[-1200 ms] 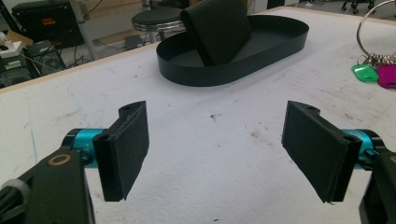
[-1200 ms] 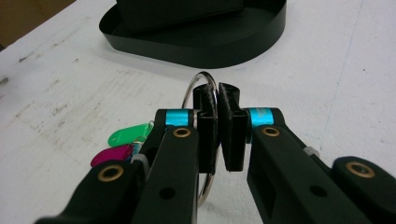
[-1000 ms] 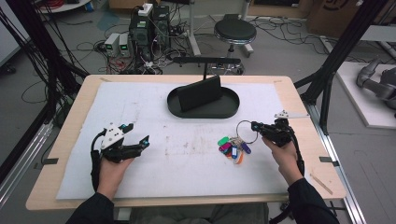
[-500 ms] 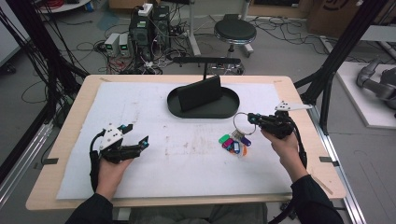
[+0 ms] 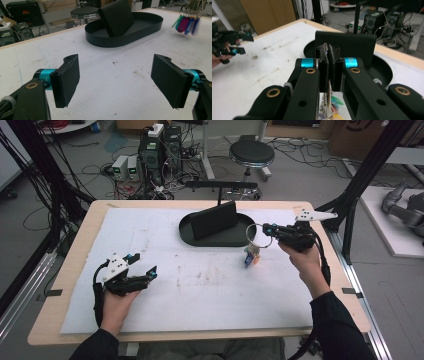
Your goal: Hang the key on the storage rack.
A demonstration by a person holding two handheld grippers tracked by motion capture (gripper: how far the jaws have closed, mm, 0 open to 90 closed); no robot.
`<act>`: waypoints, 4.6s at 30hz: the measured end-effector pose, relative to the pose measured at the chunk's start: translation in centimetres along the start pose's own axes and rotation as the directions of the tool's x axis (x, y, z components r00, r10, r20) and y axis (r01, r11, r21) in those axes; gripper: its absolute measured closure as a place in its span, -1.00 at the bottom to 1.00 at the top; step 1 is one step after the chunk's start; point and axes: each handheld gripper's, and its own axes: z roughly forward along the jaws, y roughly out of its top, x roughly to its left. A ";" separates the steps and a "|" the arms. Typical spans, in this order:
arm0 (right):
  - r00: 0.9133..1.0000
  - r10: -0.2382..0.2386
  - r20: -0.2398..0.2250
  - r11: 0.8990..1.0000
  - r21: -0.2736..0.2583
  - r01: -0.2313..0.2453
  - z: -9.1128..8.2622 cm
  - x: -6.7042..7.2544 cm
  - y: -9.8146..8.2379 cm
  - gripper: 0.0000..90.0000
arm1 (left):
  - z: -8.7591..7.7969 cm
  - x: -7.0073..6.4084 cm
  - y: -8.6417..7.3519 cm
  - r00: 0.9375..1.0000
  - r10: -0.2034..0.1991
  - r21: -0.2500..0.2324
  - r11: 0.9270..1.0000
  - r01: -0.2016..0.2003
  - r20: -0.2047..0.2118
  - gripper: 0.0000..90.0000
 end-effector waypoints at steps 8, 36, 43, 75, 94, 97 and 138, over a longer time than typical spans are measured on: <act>0.999 -0.026 -0.020 0.998 -0.053 0.025 0.4 -1.1 2.3 0.96 | -0.2 0.0 0.0 1.000 0.005 -0.002 1.000 -0.005 0.000 -0.48; 0.998 -0.013 0.067 0.996 -0.083 0.018 6.1 -4.5 5.9 0.96 | -0.5 0.2 -0.3 1.000 -0.005 -0.007 1.000 0.005 0.007 -0.48; 0.996 0.012 0.087 0.997 -0.076 -0.005 7.0 -5.3 6.2 0.96 | -0.6 0.3 -0.3 1.000 -0.002 -0.007 1.000 0.002 0.009 -0.48; 0.977 0.116 0.177 0.992 -0.062 -0.107 8.5 -8.8 4.7 0.96 | -1.1 0.6 -0.7 1.000 -0.017 -0.006 1.000 0.017 -0.001 -0.48; 0.962 0.120 0.247 0.993 -0.052 -0.110 9.1 -8.8 4.3 0.86 | -1.4 0.6 -0.8 1.000 -0.016 -0.006 1.000 0.016 0.001 -0.48; 0.955 0.124 0.270 0.992 -0.054 -0.113 9.0 -8.7 4.3 0.75 | -1.4 0.6 -0.8 1.000 -0.015 -0.006 1.000 0.015 0.001 -0.48; 0.972 -0.011 0.235 0.994 -0.106 0.037 -0.3 -0.7 6.7 -0.24 | -1.0 0.6 0.0 1.000 -0.013 -0.012 1.000 0.013 0.006 -0.48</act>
